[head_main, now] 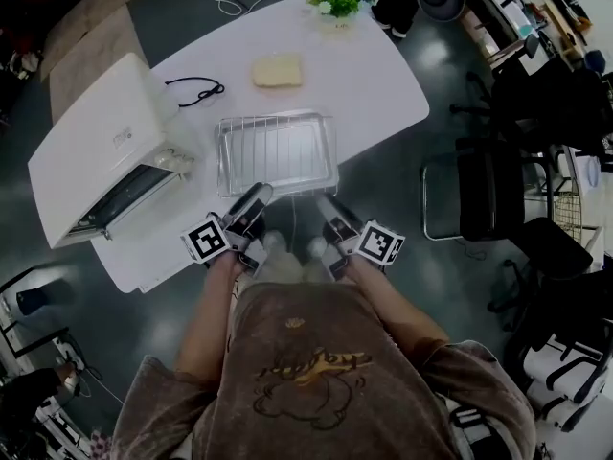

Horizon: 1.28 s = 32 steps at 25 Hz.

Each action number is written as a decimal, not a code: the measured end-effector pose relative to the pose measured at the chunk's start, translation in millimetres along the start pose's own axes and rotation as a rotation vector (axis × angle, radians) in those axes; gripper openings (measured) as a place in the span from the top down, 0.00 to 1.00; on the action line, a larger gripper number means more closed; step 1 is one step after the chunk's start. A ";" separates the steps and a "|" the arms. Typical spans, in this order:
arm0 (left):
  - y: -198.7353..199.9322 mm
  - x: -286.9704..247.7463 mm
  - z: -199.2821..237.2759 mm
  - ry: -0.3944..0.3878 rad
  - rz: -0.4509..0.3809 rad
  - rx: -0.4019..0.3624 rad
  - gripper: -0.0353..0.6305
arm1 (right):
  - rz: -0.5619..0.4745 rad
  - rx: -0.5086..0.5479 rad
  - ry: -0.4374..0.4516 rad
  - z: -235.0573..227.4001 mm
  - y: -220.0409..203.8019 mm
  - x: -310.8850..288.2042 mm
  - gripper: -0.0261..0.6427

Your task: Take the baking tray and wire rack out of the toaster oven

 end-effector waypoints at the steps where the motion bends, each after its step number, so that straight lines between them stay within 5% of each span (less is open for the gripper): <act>1: 2.8 -3.4 -9.5 -0.003 0.015 -0.060 0.58 | -0.003 0.045 0.005 9.1 9.5 0.9 0.71; 12: 19.6 -28.5 -134.6 -0.070 0.076 -0.703 0.56 | 0.011 0.718 0.008 96.1 98.6 18.2 0.71; 15: 11.9 -26.4 -149.7 -0.066 0.048 -0.853 0.56 | -0.002 0.791 0.007 112.5 101.4 24.6 0.71; 24: -9.2 -9.6 -149.3 0.027 -0.030 -0.991 0.58 | -0.133 0.987 0.007 146.2 96.3 42.3 0.89; 32: -8.2 -0.7 -130.1 0.087 -0.041 -1.081 0.90 | -0.094 0.975 -0.085 118.3 85.5 43.3 0.96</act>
Point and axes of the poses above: the fingertips, and each gripper's own axes: x backward along the fingers, z to its left, y out of its top, the point moved 7 cm from there along x, backward along the fingers, and after that the axes turned 8 degrees about x, right-handed, at the moved point
